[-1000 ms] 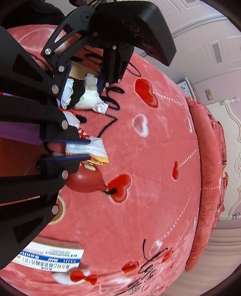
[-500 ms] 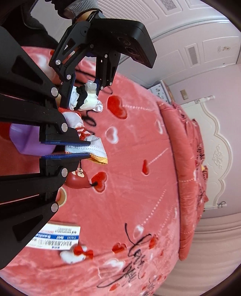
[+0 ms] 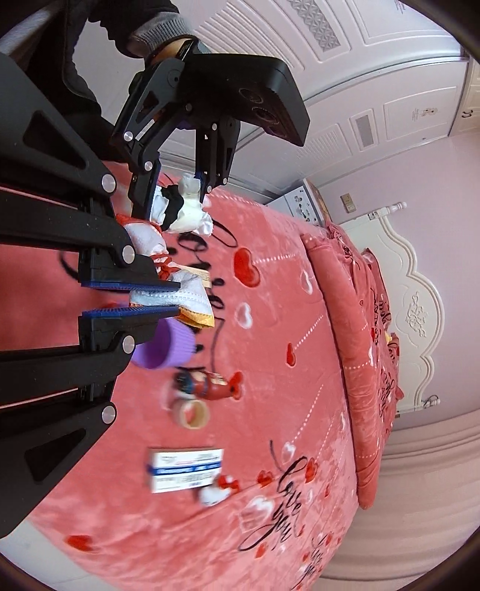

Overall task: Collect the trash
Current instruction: 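Grasp the white tissues and black sock with the left tool while the right tool grasps the white-red toy, then carry the tissues and toy over the orange bin with both tools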

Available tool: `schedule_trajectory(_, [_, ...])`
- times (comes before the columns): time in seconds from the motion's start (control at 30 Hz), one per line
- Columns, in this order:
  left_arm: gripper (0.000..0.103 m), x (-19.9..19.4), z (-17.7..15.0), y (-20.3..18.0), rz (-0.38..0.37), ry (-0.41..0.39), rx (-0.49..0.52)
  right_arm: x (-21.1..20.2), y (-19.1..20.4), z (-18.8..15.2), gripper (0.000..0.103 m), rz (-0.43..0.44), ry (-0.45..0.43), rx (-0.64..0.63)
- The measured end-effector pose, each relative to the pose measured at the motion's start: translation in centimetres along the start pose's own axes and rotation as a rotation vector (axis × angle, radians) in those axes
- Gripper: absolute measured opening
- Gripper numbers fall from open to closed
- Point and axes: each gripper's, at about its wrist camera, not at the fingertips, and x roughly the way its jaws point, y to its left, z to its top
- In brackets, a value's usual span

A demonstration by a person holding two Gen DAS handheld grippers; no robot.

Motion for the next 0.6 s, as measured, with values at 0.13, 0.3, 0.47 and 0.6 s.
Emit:
schedule_trajectory(0.13, [0.054, -0.2, -1.5, -2.2, -0.017, 0.007, -0.005, -1.8, 1.0, -2.7, 0.008, 0.005, 0.010, 0.027])
schedule_trajectory(0.3, [0.054, -0.3, -2.3, -4.8, -0.041, 0.019, 0.023, -4.4, 1.3, -5.5, 0.008, -0.002, -0.009, 0.072])
schedule_trajectory(0.47, [0.054, 0.3, -1.3, -7.5, -0.051, 0.019, 0.083, -7.7, 0.4, -7.2, 0.008, -0.038, -0.054, 0.118])
schedule_trajectory(0.6, [0.054, 1.4, 0.0, -10.0, -0.072, 0.021, 0.140, -10.6, -0.7, -8.3, 0.008, -0.081, -0.087, 0.143])
